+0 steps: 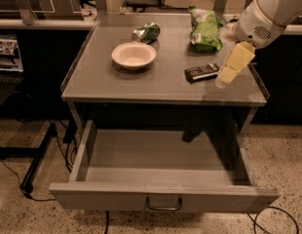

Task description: Place rxbar chocolate into top drawer

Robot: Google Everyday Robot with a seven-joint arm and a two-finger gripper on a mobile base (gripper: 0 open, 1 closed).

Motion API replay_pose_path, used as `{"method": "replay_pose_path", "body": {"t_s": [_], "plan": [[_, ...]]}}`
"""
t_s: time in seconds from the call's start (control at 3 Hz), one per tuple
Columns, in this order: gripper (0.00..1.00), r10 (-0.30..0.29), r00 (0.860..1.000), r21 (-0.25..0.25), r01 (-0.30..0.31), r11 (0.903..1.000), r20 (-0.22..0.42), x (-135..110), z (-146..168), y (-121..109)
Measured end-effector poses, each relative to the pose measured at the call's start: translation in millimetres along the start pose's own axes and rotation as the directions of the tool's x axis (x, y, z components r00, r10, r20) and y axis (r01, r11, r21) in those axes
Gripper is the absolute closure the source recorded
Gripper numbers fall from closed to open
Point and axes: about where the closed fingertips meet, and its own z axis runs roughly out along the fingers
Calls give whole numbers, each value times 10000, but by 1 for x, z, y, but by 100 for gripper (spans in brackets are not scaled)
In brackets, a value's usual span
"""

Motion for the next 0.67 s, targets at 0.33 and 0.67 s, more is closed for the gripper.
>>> {"method": "replay_pose_path", "body": {"t_s": [0.33,0.67], "plan": [[0,313,9992,-19,-312,9995,264,5,10,1],[0,650,9948,469,-688,9965,789,16,27,-16]]}}
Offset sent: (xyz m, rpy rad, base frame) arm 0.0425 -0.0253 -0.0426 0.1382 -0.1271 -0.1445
